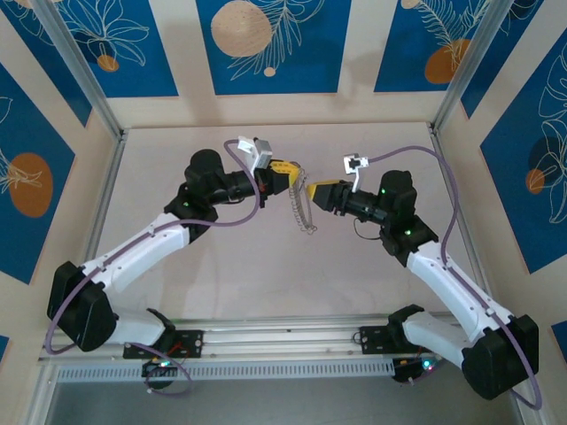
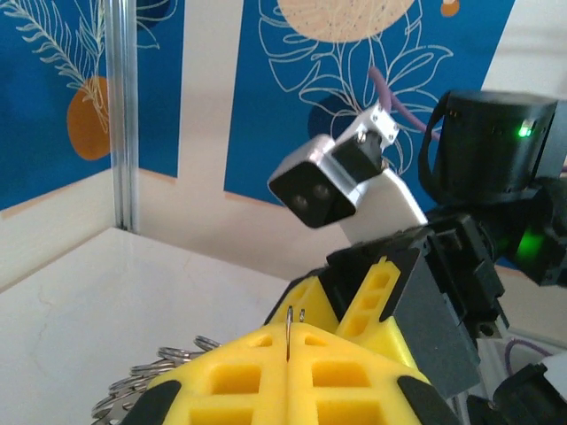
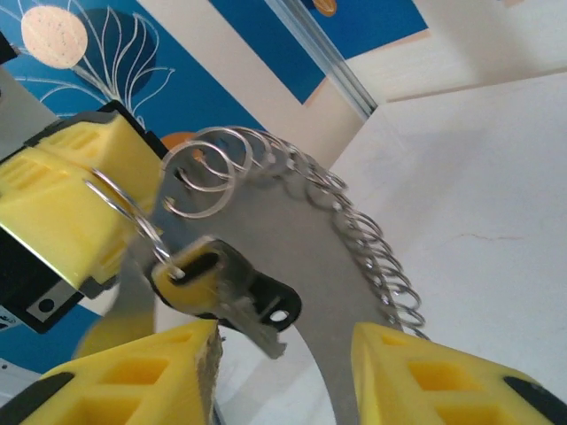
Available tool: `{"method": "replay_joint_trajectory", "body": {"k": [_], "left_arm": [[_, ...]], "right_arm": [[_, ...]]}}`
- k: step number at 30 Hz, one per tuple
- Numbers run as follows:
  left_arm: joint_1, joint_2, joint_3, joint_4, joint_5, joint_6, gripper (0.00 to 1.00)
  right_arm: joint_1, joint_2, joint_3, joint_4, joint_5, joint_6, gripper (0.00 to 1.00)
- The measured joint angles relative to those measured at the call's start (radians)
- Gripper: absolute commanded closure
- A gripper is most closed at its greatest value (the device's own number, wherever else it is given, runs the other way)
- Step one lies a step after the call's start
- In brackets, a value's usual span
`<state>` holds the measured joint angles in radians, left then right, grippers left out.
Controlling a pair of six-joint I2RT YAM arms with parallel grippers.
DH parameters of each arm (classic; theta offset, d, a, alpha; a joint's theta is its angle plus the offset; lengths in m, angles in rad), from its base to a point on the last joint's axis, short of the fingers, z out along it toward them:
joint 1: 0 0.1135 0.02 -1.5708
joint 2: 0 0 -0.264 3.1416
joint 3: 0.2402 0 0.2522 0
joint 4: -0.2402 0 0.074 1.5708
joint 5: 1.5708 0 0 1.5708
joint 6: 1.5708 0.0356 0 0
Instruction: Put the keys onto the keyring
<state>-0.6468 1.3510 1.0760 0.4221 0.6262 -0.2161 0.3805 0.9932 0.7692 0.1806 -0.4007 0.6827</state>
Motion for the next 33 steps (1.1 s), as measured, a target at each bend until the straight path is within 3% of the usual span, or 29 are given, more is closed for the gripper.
{"method": "replay_joint_trajectory", "body": {"k": [7,16,25,33], "left_arm": [[0.003,0.057,-0.005,0.122,0.012,-0.103,1.00],[0.058,0.163,-0.015,0.365,0.072,-0.356,1.00],[0.076,0.170,-0.021,0.460,0.073,-0.467,1.00],[0.076,0.176,-0.023,0.499,0.072,-0.516,1.00]], "right_arm": [[-0.092,-0.082,-0.016,0.038,-0.022,0.051,0.47],[-0.116,0.026,-0.004,0.207,-0.023,0.140,0.45],[-0.108,0.169,0.044,0.407,-0.027,0.244,0.47],[-0.052,0.190,0.081,0.477,-0.026,0.257,0.53]]}}
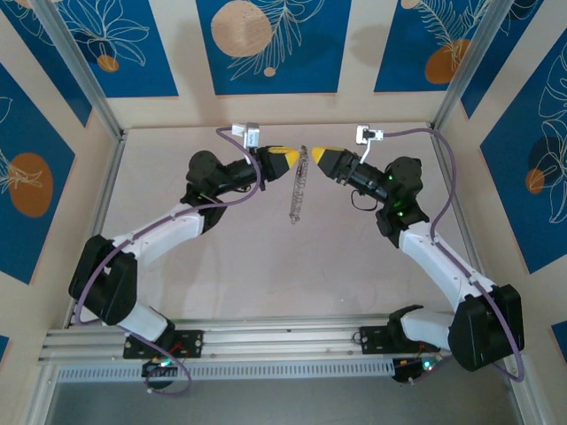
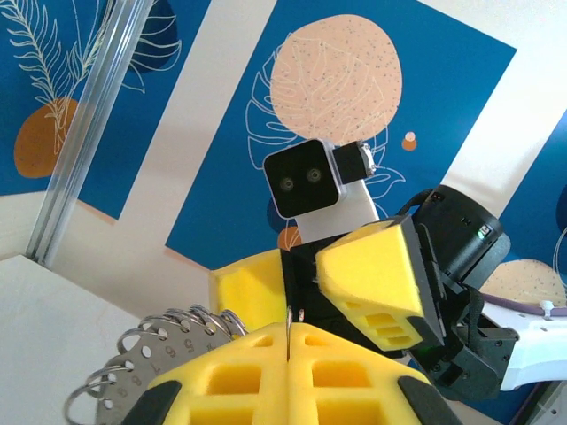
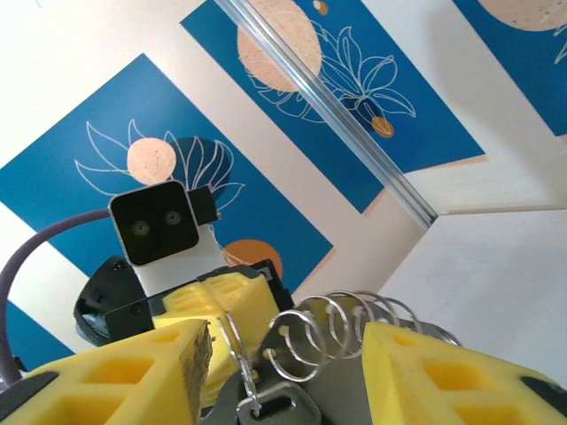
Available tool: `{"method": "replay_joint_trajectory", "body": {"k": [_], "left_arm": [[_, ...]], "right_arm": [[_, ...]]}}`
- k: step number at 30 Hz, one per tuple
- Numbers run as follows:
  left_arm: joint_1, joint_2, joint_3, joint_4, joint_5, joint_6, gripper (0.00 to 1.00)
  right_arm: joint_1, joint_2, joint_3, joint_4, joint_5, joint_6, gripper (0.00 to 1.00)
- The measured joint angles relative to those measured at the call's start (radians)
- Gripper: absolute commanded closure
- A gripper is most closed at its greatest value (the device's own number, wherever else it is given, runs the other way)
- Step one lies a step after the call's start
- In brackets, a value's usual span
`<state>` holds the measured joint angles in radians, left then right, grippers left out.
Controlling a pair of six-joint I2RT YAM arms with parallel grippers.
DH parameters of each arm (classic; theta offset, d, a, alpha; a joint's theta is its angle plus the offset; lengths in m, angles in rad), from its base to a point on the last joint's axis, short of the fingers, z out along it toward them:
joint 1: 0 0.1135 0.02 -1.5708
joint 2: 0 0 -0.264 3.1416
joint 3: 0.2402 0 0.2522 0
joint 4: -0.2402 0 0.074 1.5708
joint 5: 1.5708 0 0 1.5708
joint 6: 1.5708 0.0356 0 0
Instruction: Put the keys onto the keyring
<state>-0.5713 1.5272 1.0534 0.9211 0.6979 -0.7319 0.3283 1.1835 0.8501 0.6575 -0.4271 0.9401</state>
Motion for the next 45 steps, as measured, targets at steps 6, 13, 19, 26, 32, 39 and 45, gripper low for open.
{"method": "replay_joint_trajectory", "body": {"k": [6,13,19,26,32,39,45], "left_arm": [[0.000,0.001,-0.002,0.009,0.000,-0.011,1.00],[0.000,0.001,-0.002,0.015,-0.003,-0.019,1.00],[0.006,0.002,-0.006,0.016,-0.006,-0.022,1.00],[0.006,0.002,-0.008,0.015,-0.011,-0.022,1.00],[0.006,0.002,-0.008,0.017,-0.011,-0.022,1.00],[0.008,0.002,-0.008,0.018,-0.011,-0.022,1.00],[0.011,0.002,-0.008,0.014,-0.011,-0.022,1.00]], "right_arm": [[0.034,0.027,0.017,0.017,-0.003,-0.002,0.63],[0.057,0.034,0.019,0.016,-0.007,-0.015,0.80],[0.063,0.039,0.023,0.012,-0.016,-0.024,1.00],[0.063,0.040,0.025,0.008,-0.022,-0.033,1.00],[0.063,0.040,0.034,-0.002,-0.028,-0.040,0.90],[0.065,0.062,0.050,-0.007,-0.034,-0.043,0.88],[0.065,0.066,0.051,-0.007,-0.035,-0.050,0.87]]}}
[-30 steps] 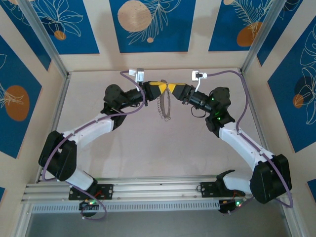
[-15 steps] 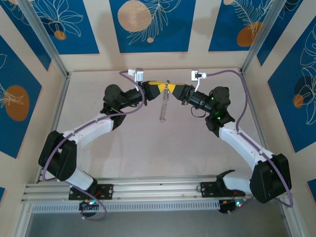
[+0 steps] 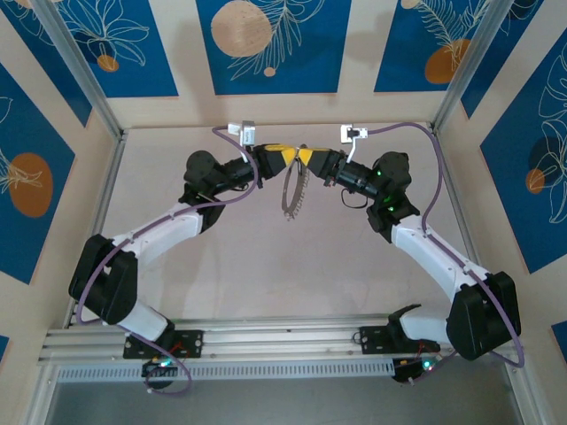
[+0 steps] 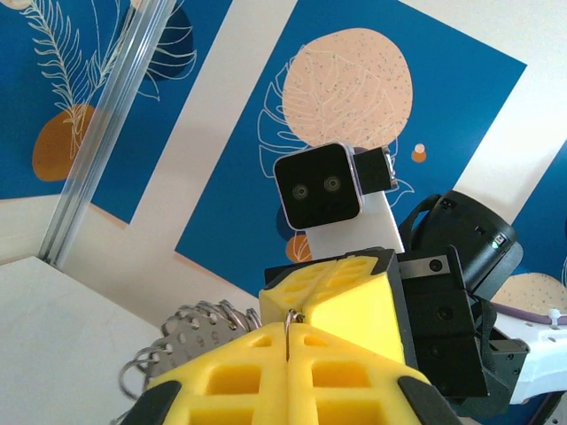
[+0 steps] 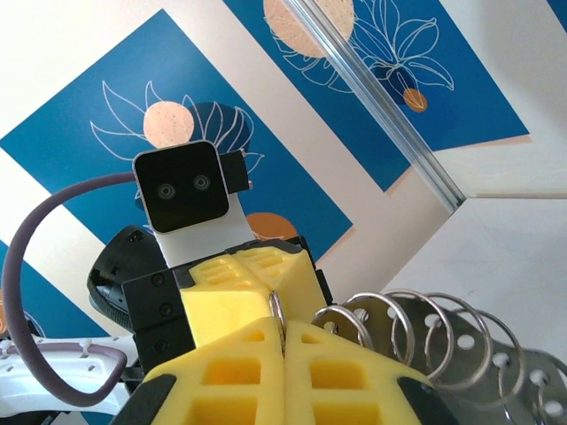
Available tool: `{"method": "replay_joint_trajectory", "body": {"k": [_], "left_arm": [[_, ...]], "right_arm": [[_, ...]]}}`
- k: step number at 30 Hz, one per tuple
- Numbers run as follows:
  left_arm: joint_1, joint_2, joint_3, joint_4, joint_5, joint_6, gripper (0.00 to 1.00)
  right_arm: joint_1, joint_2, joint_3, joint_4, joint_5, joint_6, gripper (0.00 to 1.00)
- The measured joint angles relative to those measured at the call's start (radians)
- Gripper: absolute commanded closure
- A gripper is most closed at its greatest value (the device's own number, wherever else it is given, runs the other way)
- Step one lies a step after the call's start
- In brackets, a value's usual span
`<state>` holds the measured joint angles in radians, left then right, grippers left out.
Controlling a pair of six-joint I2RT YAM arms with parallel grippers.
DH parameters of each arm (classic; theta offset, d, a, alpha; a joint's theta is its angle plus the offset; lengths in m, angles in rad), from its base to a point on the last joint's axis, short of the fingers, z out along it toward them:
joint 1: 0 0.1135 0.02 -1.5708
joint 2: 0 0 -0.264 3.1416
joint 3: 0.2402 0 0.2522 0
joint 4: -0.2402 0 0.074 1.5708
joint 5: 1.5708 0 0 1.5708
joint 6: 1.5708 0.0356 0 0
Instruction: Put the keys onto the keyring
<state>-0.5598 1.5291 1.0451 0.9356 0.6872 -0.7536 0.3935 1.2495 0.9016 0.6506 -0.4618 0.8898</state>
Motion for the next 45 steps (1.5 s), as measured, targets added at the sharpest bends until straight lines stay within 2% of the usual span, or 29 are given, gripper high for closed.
{"method": "replay_joint_trajectory", "body": {"k": [1,5,7,12,20,23,27,29,36,45], "left_arm": [[0.000,0.000,0.000,0.000,0.000,0.000,1.00],[0.000,0.000,0.000,0.000,0.001,0.001,1.00],[0.000,0.000,0.000,0.000,0.001,0.001,1.00],[0.002,0.000,0.000,-0.001,-0.001,0.003,1.00],[0.003,0.000,0.000,-0.001,-0.003,0.003,1.00],[0.006,0.000,0.000,-0.005,-0.002,0.004,0.83],[0.033,-0.002,0.000,-0.012,0.014,0.012,0.69],[0.058,-0.005,0.000,-0.018,0.024,0.016,0.64],[0.143,-0.007,0.048,-0.090,0.114,0.030,0.56],[0.180,0.047,0.220,-0.211,0.283,0.064,0.53]], "right_arm": [[0.000,0.000,0.000,0.000,0.000,0.000,0.83],[0.006,0.006,0.002,-0.001,-0.003,0.000,0.83],[0.010,0.013,0.002,-0.001,-0.008,0.000,0.85],[0.011,0.015,0.007,-0.007,-0.016,-0.002,1.00],[0.010,0.015,0.009,-0.012,-0.022,-0.005,1.00],[0.001,0.015,0.017,-0.031,-0.041,-0.019,1.00],[-0.021,0.022,0.072,-0.116,-0.100,-0.057,1.00],[-0.042,0.035,0.117,-0.164,-0.142,-0.084,1.00],[-0.096,0.103,0.260,-0.320,-0.282,-0.181,1.00],[-0.116,0.253,0.450,-0.576,-0.466,-0.360,1.00]]}}
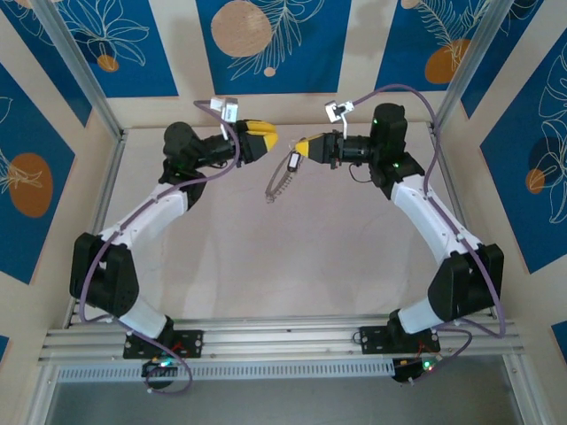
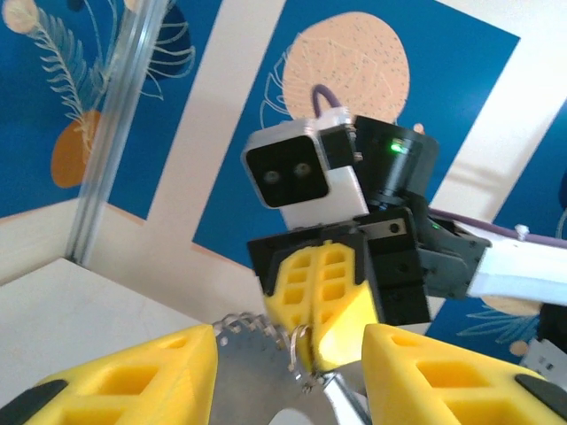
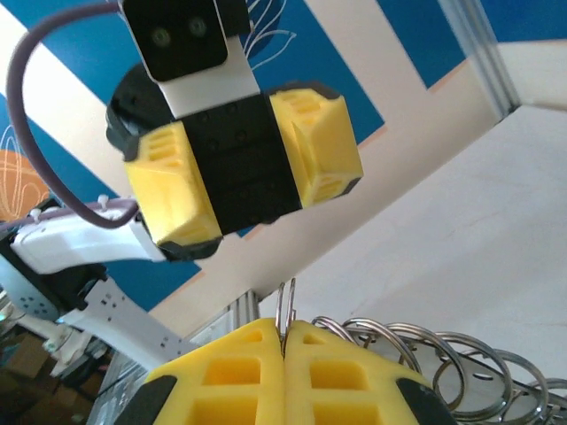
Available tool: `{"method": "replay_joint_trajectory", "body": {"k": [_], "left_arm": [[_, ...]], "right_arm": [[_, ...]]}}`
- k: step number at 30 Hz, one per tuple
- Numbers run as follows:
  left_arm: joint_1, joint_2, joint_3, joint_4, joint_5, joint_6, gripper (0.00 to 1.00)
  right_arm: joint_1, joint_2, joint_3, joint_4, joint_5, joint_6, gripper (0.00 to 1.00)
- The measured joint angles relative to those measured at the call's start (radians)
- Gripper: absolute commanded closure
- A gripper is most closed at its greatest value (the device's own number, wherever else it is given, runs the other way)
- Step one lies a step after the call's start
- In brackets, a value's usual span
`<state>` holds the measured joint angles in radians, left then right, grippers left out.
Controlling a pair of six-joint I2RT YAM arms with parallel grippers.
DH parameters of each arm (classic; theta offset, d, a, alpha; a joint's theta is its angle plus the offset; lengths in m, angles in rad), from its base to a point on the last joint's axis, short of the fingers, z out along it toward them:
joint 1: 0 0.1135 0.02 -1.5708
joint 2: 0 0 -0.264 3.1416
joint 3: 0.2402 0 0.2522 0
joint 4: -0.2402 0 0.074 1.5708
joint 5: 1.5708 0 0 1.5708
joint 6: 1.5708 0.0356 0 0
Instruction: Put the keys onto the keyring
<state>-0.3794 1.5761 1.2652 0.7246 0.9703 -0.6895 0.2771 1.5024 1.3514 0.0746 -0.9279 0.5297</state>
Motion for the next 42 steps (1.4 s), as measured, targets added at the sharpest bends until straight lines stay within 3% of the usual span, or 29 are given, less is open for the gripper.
{"method": "replay_joint_trajectory", "body": {"k": [8,16,42], "left_arm": [[0.003,0.057,0.123,-0.246,0.112,0.132,0.52],[0.004,0.090,0.201,-0.453,0.168,0.262,0.52],[-0.013,0.161,0.256,-0.554,0.247,0.300,0.65]], "right_arm": [[0.000,0.070,0.070,-0.171,-0.078,-0.125,1.00],[0.000,0.074,0.074,-0.233,-0.101,-0.180,1.00],[0.018,0.093,0.102,-0.256,-0.108,-0.209,1.00]]}}
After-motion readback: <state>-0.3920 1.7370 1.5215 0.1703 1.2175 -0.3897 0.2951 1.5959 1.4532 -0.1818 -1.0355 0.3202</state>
